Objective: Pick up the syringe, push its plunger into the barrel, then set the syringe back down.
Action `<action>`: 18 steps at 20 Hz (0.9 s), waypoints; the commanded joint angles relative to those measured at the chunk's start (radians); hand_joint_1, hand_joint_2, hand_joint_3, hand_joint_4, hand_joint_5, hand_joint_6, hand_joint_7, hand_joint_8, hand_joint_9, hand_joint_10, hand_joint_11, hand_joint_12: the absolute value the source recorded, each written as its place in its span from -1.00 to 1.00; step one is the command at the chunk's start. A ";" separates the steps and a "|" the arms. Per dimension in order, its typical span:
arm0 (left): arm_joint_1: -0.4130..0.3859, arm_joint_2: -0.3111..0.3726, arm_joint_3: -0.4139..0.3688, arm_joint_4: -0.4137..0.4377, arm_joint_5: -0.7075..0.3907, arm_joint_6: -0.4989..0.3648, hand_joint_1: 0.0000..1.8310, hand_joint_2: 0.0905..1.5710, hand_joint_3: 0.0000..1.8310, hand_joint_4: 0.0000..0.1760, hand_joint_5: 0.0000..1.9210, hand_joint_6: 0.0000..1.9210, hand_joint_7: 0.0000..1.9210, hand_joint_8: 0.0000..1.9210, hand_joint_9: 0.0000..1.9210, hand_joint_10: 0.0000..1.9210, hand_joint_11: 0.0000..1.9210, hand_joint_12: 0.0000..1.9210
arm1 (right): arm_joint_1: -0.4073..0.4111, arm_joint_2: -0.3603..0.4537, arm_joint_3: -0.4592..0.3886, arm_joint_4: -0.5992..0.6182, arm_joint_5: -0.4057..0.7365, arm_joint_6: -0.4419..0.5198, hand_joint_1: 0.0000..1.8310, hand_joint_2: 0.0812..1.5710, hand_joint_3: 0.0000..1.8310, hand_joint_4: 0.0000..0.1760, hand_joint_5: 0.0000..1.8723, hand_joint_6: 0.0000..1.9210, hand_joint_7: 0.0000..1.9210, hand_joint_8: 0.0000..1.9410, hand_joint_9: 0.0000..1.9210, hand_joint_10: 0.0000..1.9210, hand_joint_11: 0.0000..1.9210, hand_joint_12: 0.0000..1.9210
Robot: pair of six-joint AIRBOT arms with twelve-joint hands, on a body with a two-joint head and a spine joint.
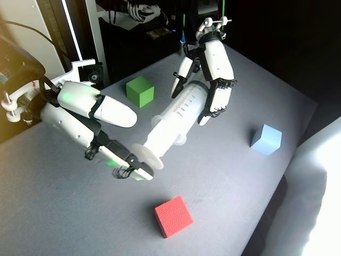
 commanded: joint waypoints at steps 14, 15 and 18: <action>-0.019 0.019 -0.008 0.059 -0.031 -0.013 0.51 0.33 -1.00 -1.00 0.09 0.13 0.12 -0.07 -0.06 0.16 -0.28 0.28 | -0.017 0.011 -0.010 -0.424 0.005 0.328 -1.00 0.74 -1.00 -1.00 -1.00 -1.00 -1.00 -1.00 -1.00 -1.00 -1.00 -1.00; -0.018 0.019 -0.008 0.059 -0.031 -0.012 0.52 0.31 -1.00 -1.00 0.15 -0.13 0.19 -0.16 -0.03 0.10 -0.29 0.18 | -0.015 0.010 -0.018 -0.425 0.000 0.329 -1.00 0.73 -1.00 -1.00 -1.00 -1.00 -1.00 -1.00 -1.00 -1.00 -1.00 -1.00; -0.016 0.020 -0.008 0.059 -0.030 -0.012 0.51 0.33 -1.00 -1.00 0.11 0.02 0.11 -0.07 -0.07 0.16 -0.27 0.24 | -0.011 0.006 -0.035 -0.436 -0.019 0.329 -1.00 0.73 -1.00 -1.00 -1.00 -1.00 -1.00 -1.00 -1.00 -1.00 -1.00 -1.00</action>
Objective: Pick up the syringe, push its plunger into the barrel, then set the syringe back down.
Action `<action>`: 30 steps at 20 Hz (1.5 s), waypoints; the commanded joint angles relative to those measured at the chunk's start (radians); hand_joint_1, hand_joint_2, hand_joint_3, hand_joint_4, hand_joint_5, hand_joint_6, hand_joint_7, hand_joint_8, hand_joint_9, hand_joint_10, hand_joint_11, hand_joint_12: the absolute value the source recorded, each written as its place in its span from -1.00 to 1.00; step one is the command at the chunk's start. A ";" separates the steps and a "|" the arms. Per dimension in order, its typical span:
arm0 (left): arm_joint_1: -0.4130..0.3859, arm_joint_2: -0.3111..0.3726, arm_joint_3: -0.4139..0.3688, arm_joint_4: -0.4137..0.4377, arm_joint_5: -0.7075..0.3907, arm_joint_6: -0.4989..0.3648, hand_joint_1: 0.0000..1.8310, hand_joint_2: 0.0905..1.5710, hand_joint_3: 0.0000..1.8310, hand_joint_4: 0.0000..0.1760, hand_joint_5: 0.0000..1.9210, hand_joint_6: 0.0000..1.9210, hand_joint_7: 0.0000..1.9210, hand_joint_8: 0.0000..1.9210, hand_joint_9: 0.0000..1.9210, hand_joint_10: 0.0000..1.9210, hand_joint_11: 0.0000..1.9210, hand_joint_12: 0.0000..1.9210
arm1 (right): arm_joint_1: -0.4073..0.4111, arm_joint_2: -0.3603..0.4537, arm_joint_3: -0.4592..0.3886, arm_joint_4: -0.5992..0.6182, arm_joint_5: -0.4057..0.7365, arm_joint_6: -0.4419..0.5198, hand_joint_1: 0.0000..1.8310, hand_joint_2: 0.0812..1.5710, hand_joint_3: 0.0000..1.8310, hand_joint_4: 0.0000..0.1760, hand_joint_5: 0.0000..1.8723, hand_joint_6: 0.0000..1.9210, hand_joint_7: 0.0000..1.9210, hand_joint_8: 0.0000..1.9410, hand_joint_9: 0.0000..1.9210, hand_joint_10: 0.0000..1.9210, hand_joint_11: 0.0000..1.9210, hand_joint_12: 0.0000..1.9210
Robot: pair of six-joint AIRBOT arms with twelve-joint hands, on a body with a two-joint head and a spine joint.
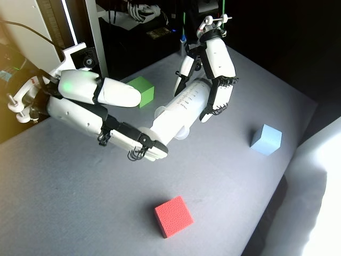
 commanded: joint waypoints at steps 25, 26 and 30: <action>0.011 0.004 0.010 0.112 -0.001 -0.030 0.52 0.32 -1.00 -1.00 0.11 -0.08 0.12 0.03 -0.02 0.11 -0.24 0.26 | -0.075 0.012 0.068 -0.216 0.293 0.000 -1.00 0.74 -1.00 -1.00 -0.98 -0.99 -1.00 -1.00 -1.00 -1.00 -1.00 -1.00; 0.015 0.004 0.011 0.118 0.002 -0.030 0.51 0.33 -1.00 -1.00 0.07 0.08 0.13 -0.10 -0.04 0.05 -0.25 0.26 | -0.085 0.012 0.078 -0.215 0.317 -0.007 -1.00 0.74 -1.00 -1.00 -0.99 -1.00 -1.00 -1.00 -1.00 -1.00 -1.00 -1.00; 0.054 0.001 0.020 0.162 0.021 -0.038 0.51 0.34 -1.00 -1.00 0.09 0.07 0.08 0.00 -0.08 0.11 -0.30 0.25 | -0.127 0.041 0.127 -0.212 0.370 -0.075 -1.00 0.71 -1.00 -1.00 -1.00 -1.00 -1.00 -1.00 -1.00 -1.00 -1.00 -1.00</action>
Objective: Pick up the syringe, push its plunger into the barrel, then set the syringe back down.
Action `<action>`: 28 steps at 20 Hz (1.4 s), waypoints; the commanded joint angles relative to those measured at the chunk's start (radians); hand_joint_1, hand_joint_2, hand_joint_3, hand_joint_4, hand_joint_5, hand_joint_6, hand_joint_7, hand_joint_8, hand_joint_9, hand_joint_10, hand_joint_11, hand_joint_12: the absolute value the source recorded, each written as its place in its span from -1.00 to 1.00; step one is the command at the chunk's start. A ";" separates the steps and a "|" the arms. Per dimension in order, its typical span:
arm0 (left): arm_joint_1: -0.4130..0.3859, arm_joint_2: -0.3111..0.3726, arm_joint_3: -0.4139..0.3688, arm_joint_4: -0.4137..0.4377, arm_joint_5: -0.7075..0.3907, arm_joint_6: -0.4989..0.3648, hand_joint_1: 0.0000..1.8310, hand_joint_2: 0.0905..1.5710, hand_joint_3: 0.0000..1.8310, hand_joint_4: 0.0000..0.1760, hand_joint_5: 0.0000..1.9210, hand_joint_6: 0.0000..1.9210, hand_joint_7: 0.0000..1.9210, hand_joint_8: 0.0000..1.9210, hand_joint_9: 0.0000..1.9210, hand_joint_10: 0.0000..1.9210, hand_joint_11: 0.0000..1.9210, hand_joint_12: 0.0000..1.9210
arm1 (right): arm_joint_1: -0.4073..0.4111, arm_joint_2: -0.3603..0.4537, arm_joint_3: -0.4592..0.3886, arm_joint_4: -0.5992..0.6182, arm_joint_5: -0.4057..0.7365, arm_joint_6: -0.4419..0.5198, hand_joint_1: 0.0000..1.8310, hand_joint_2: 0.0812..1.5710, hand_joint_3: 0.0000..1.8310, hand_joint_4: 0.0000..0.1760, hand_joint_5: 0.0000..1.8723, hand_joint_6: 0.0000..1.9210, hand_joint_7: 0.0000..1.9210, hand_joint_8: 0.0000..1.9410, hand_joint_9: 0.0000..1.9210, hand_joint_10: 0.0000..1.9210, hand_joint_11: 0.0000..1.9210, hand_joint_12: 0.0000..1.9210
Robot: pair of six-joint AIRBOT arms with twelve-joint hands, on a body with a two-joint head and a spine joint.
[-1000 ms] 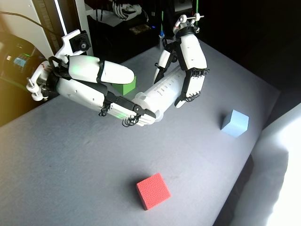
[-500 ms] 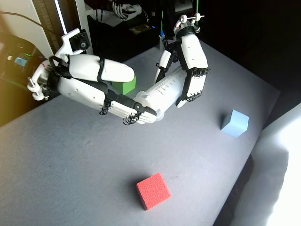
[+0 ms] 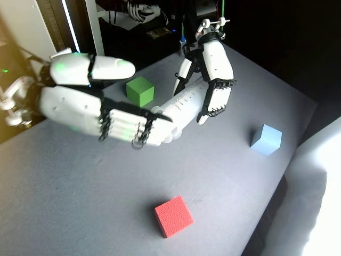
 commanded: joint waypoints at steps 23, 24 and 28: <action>0.222 -0.095 0.116 0.335 -0.029 -0.254 0.50 0.41 -1.00 -1.00 0.05 -0.10 -0.05 0.19 -0.18 0.39 -0.43 0.34 | 0.021 0.043 0.039 -0.188 0.210 -0.565 -1.00 0.63 -1.00 -1.00 -1.00 -1.00 -1.00 -1.00 -1.00 -1.00 -1.00 -1.00; 0.221 -0.095 0.115 0.333 -0.030 -0.254 0.50 0.41 -1.00 -1.00 0.04 -0.14 -0.04 0.18 -0.19 0.42 -0.46 0.35 | 0.022 0.043 0.039 -0.186 0.209 -0.593 -1.00 0.62 -1.00 -1.00 -0.98 -0.99 -0.99 -1.00 -1.00 -1.00 -1.00 -1.00; 0.221 -0.093 0.114 0.325 -0.035 -0.255 0.35 0.41 -1.00 -1.00 -0.05 -0.02 0.00 0.22 -0.25 -0.09 -0.62 0.42 | 0.018 0.043 0.040 -0.193 0.176 -0.701 -1.00 0.62 -1.00 -1.00 -1.00 -1.00 -1.00 -1.00 -1.00 -1.00 -1.00 -1.00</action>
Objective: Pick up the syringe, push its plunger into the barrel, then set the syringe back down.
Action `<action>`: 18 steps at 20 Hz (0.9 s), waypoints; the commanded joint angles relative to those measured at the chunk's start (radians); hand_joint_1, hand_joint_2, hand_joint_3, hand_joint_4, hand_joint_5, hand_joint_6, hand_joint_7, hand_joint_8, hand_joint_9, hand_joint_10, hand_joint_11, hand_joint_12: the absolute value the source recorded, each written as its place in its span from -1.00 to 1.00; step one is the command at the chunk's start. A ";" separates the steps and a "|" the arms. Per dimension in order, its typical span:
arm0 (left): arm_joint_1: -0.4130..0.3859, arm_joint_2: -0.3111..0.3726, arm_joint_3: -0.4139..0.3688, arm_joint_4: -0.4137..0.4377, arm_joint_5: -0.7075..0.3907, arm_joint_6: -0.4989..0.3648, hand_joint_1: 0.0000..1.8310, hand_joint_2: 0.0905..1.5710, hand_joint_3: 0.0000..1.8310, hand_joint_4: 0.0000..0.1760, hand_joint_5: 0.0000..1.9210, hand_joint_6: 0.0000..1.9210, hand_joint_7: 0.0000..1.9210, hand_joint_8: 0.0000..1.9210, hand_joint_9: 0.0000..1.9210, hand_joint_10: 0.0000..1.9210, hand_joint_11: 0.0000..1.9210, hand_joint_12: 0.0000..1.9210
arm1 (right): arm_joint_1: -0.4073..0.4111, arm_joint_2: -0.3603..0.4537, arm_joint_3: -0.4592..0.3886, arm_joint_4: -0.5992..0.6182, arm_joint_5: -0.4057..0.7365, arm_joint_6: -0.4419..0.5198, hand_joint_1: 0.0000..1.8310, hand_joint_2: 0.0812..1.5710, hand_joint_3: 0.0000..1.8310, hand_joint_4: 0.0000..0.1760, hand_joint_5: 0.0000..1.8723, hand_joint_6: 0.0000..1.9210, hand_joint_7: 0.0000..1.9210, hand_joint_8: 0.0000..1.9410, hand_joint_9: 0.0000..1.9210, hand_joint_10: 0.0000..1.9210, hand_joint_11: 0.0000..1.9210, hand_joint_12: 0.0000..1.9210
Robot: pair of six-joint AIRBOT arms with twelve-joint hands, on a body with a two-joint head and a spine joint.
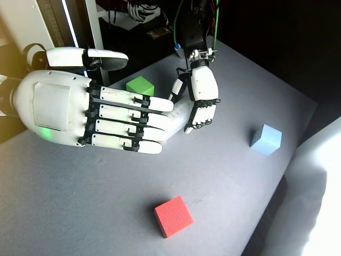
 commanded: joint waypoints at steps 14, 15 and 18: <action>-0.014 0.028 -0.033 0.019 -0.092 -0.007 0.14 0.35 -1.00 -1.00 -0.38 -1.00 -0.27 -1.00 -0.38 -0.84 -0.94 0.18 | 0.022 0.007 0.000 -0.020 0.106 -0.020 -1.00 0.62 -1.00 -1.00 -0.99 -1.00 -1.00 -1.00 -1.00 -1.00 -1.00 -1.00; -0.021 0.033 -0.040 0.009 -0.097 0.005 0.11 0.36 -1.00 -1.00 -0.38 -1.00 -0.27 -1.00 -0.38 -0.85 -0.94 0.19 | 0.022 0.008 0.002 -0.036 0.096 -0.024 -1.00 0.61 -1.00 -1.00 -0.97 -0.99 -0.99 -1.00 -1.00 -1.00 -1.00 -1.00; -0.060 0.051 -0.054 -0.016 -0.100 0.051 0.11 0.35 -1.00 -1.00 -0.39 -0.99 -0.27 -0.99 -0.37 -0.88 -0.93 0.16 | 0.020 0.012 0.016 -0.074 0.055 -0.029 -1.00 0.62 -1.00 -1.00 -0.99 -1.00 -0.99 -1.00 -1.00 -1.00 -1.00 -1.00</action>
